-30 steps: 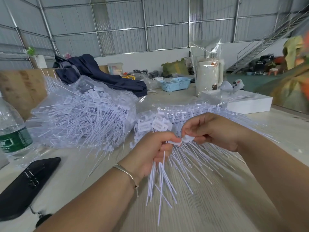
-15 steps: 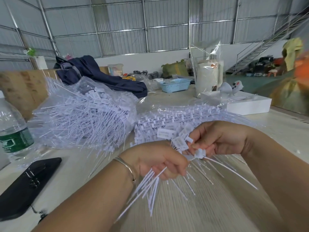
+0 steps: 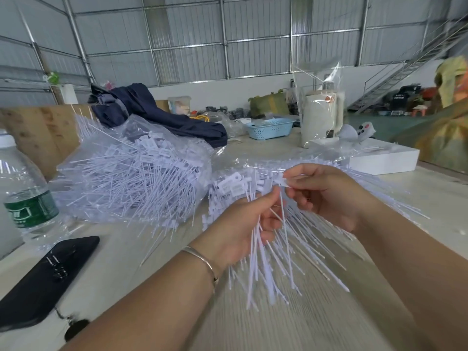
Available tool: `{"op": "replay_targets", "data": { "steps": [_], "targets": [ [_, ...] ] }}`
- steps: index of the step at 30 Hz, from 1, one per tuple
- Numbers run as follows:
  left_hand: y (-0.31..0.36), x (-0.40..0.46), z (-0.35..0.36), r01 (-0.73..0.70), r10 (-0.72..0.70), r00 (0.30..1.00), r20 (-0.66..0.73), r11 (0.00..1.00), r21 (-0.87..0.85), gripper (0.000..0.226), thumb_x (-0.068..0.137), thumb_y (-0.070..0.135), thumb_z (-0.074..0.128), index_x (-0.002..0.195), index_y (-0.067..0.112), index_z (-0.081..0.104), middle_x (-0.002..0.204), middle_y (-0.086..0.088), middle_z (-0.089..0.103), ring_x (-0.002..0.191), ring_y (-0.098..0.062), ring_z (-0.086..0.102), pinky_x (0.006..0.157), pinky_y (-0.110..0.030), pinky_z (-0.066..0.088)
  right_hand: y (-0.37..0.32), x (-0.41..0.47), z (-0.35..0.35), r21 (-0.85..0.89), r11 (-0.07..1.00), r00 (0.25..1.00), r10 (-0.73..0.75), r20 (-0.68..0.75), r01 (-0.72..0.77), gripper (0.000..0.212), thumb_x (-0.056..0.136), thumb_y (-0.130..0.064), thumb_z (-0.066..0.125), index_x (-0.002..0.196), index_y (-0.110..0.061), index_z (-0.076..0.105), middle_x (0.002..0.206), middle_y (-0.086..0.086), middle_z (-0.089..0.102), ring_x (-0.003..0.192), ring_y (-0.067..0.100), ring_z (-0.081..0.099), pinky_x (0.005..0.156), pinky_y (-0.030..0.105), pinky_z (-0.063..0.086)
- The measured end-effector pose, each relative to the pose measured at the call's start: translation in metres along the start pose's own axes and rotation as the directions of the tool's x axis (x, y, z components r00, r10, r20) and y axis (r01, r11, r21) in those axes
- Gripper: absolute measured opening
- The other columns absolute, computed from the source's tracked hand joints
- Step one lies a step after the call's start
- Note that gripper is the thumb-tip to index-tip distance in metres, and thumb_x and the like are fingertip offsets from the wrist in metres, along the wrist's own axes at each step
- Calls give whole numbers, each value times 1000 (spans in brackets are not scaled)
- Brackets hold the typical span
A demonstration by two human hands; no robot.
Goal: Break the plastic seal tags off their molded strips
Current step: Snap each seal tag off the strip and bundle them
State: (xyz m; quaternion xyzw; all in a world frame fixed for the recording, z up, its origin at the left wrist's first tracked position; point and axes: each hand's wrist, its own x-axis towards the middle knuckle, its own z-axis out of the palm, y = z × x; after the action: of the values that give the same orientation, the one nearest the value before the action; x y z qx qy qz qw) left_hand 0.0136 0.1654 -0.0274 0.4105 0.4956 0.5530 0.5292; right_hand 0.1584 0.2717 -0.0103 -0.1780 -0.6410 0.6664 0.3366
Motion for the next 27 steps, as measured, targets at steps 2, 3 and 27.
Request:
{"op": "replay_targets", "data": {
  "steps": [2, 3, 27],
  "targets": [
    [0, -1, 2, 11, -11, 1000, -4, 1000, 13, 26, 85, 42, 64, 85, 16, 67, 76, -2, 69, 61, -10, 63, 56, -23, 44, 2, -1, 4, -125, 990, 998, -65, -20, 62, 15, 85, 3, 61, 85, -11, 69, 61, 9, 57, 47, 14, 45, 42, 20, 35],
    [0, -1, 2, 16, -16, 1000, -2, 1000, -5, 24, 89, 39, 62, 86, 15, 67, 79, -4, 71, 66, -13, 66, 62, -25, 49, 3, -2, 7, -185, 977, 994, -107, -25, 101, 15, 88, 3, 60, 87, -9, 69, 60, 9, 56, 48, 15, 44, 43, 21, 35],
    [3, 2, 10, -340, 445, 815, -372, 886, 316, 36, 97, 45, 50, 89, 10, 57, 83, -9, 66, 77, -20, 65, 75, -35, 55, 12, -14, 63, -283, 957, 990, 92, 108, -59, 34, 90, 4, 41, 85, -21, 63, 54, 12, 54, 36, 12, 39, 45, 23, 22]
  ]
}}
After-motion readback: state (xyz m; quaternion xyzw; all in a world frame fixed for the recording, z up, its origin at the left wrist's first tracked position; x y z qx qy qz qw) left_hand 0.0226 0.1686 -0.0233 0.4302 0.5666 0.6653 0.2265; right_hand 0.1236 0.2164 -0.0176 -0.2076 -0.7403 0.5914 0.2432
